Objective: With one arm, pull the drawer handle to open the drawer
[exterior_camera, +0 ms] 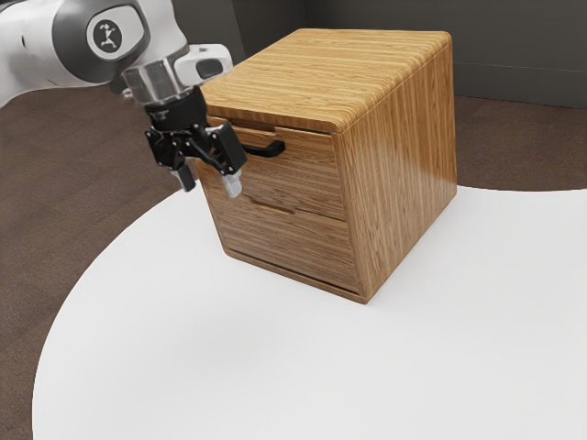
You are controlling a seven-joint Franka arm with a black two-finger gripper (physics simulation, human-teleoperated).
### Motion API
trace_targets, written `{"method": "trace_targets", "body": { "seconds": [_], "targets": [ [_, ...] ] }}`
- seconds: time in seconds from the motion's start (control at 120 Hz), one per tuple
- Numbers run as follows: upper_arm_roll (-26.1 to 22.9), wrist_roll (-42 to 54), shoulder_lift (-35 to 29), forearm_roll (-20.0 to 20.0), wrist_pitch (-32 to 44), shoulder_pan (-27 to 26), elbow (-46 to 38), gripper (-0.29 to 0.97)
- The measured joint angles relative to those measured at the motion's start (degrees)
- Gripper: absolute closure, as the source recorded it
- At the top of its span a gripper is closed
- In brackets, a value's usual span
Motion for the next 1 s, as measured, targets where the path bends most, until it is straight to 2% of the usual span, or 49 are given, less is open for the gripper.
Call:
{"method": "trace_targets", "body": {
  "seconds": [0.175,0.292,0.425,0.567,0.692,0.875,1.0],
  "targets": [
    [0.4,0.3,-0.2,0.0,2.0,0.1,0.2,0.00],
    [5.6,3.7,-5.6,0.2,-0.6,0.7,8.0,0.00],
    [7.6,16.7,-8.4,0.0,-2.5,5.2,12.0,0.00],
    [11.4,34.6,-9.2,-5.7,-4.9,7.6,11.4,0.00],
    [12.0,46.9,-9.0,-8.4,-5.5,12.1,11.1,0.00],
    [12.1,60.9,-8.9,-8.6,-2.9,18.5,9.3,0.00],
    [12.8,68.3,-9.5,-8.3,2.6,21.6,1.4,0.00]
  ]
}}
